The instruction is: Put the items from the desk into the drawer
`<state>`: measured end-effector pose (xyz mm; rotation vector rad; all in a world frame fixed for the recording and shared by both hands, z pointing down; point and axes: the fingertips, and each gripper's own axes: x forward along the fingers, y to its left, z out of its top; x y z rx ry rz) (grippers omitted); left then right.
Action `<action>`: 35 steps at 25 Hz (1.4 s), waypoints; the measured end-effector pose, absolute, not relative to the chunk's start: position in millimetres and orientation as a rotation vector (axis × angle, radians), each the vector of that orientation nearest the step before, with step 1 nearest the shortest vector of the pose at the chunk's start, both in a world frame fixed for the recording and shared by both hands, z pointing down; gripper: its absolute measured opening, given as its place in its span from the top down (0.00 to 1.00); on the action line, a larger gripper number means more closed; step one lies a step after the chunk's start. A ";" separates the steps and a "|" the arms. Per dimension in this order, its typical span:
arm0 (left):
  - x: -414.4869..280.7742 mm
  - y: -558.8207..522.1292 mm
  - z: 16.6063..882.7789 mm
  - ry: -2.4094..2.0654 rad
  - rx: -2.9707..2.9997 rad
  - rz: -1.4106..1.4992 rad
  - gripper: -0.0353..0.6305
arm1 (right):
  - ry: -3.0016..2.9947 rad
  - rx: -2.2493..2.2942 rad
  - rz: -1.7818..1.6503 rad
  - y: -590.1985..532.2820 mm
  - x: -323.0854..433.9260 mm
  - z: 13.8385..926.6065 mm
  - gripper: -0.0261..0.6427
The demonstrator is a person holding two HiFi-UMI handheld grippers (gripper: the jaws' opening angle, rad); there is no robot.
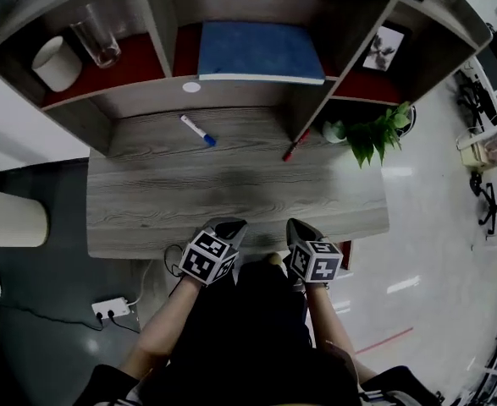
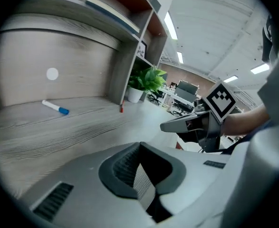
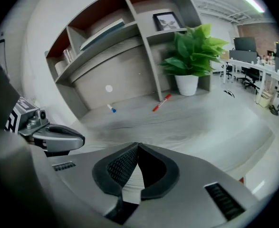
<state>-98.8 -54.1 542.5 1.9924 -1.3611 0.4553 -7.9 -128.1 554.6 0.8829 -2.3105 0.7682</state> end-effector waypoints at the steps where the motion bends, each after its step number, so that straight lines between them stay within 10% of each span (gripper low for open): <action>1: -109.2 -49.5 542.3 -1.387 1.975 0.442 0.91 | -2.318 0.847 0.754 -124.7 -21.0 555.0 0.97; 35: -297.9 -18.4 547.5 -1.756 1.721 0.290 0.91 | -2.388 0.257 0.301 -136.8 -273.8 572.8 0.95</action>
